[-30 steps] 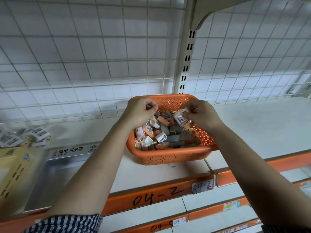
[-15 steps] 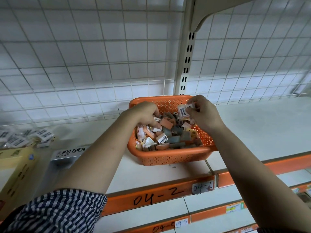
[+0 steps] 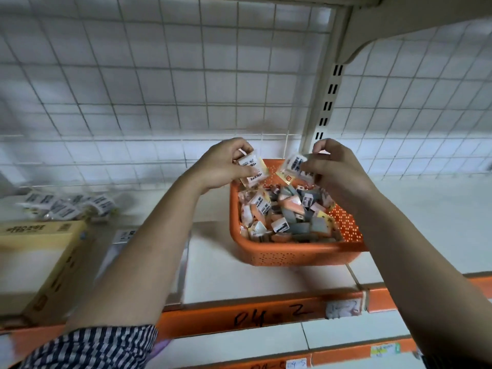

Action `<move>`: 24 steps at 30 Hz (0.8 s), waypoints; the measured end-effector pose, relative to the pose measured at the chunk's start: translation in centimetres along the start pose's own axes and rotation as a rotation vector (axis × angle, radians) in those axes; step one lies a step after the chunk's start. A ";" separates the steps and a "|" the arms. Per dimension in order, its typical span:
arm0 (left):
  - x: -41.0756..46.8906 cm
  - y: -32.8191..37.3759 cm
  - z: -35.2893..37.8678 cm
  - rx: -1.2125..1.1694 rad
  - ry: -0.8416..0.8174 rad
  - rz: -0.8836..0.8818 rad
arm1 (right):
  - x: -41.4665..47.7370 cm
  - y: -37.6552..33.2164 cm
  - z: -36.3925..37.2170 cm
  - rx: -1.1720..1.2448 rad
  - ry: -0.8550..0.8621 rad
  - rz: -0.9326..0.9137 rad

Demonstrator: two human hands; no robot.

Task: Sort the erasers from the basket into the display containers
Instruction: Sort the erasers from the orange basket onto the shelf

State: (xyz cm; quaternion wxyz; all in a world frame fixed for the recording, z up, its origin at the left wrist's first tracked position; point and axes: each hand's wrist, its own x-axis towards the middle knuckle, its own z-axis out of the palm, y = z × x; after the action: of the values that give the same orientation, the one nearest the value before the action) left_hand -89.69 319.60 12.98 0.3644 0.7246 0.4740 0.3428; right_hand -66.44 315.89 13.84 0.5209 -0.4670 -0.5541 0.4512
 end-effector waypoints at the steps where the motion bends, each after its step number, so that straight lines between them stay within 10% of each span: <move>1: -0.5 -0.2 -0.9 -0.040 0.053 -0.003 | 0.1 -0.5 0.9 0.022 -0.024 -0.001; 15: -11.3 -6.0 -19.7 -0.122 0.574 -0.151 | 4.0 -1.8 20.2 -0.215 -0.267 -0.093; 24: -16.6 -11.0 -25.6 0.016 0.623 -0.219 | 5.3 3.7 32.7 -0.399 -0.295 0.039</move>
State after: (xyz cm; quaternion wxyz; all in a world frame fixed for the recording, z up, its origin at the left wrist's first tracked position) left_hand -121.29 312.44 13.85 0.2312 0.5325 0.6405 0.5028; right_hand -99.05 321.22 9.41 0.3232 -0.5001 -0.6931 0.4062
